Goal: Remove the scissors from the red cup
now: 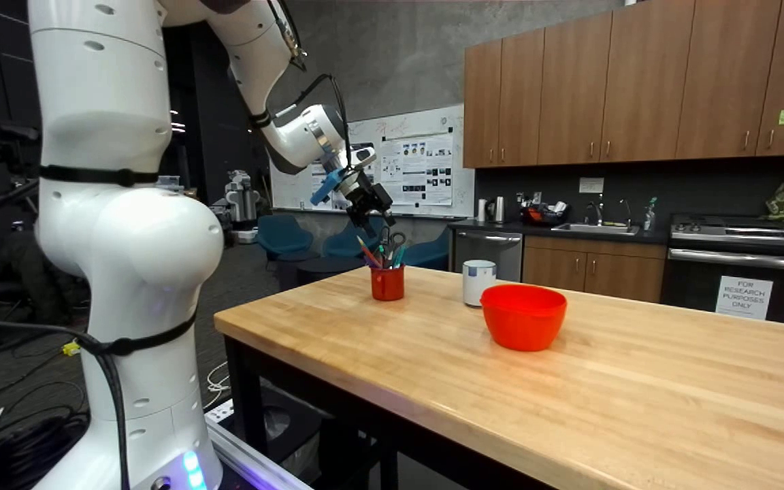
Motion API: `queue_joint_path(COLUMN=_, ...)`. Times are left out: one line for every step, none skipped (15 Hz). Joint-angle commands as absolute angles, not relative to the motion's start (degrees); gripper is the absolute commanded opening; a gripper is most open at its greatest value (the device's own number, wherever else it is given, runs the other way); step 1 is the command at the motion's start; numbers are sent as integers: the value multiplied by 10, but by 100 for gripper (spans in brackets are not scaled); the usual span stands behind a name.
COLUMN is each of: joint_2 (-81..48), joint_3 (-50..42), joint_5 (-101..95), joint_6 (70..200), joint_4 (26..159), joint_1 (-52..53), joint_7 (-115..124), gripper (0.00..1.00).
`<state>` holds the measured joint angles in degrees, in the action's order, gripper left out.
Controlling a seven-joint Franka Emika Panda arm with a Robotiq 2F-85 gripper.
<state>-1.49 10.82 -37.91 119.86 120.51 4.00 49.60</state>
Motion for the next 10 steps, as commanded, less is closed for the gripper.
queue_joint_path(joint_2=-48, joint_3=91, joint_5=-406, joint_6=1170, joint_4=1178, joint_1=58, joint_7=515, gripper=100)
queue_joint_path(joint_2=-54, joint_3=88, joint_5=-410, joint_6=1168, joint_4=1175, joint_1=59, joint_7=515, gripper=100)
queue_joint_path(joint_2=-59, joint_3=85, joint_5=-413, joint_6=1166, joint_4=1171, joint_1=61, joint_7=516, gripper=100)
queue_joint_path(joint_2=-63, joint_3=83, joint_5=-417, joint_6=1165, joint_4=1167, joint_1=63, joint_7=517, gripper=100)
queue_joint_path(joint_2=-66, joint_3=80, joint_5=-418, joint_6=1164, joint_4=1164, joint_1=65, joint_7=517, gripper=100)
queue_joint_path(joint_2=-70, joint_3=78, joint_5=-417, joint_6=1163, joint_4=1159, joint_1=66, joint_7=516, gripper=100)
queue_joint_path(joint_2=-72, joint_3=75, joint_5=-417, joint_6=1162, joint_4=1155, joint_1=68, joint_7=516, gripper=79)
queue_joint_path(joint_2=-74, joint_3=74, joint_5=-415, joint_6=1162, joint_4=1152, joint_1=69, joint_7=515, gripper=73)
queue_joint_path(joint_2=-76, joint_3=72, joint_5=-415, joint_6=1162, joint_4=1149, joint_1=71, joint_7=514, gripper=68)
queue_joint_path(joint_2=-77, joint_3=71, joint_5=-416, joint_6=1161, joint_4=1147, joint_1=72, joint_7=515, gripper=59)
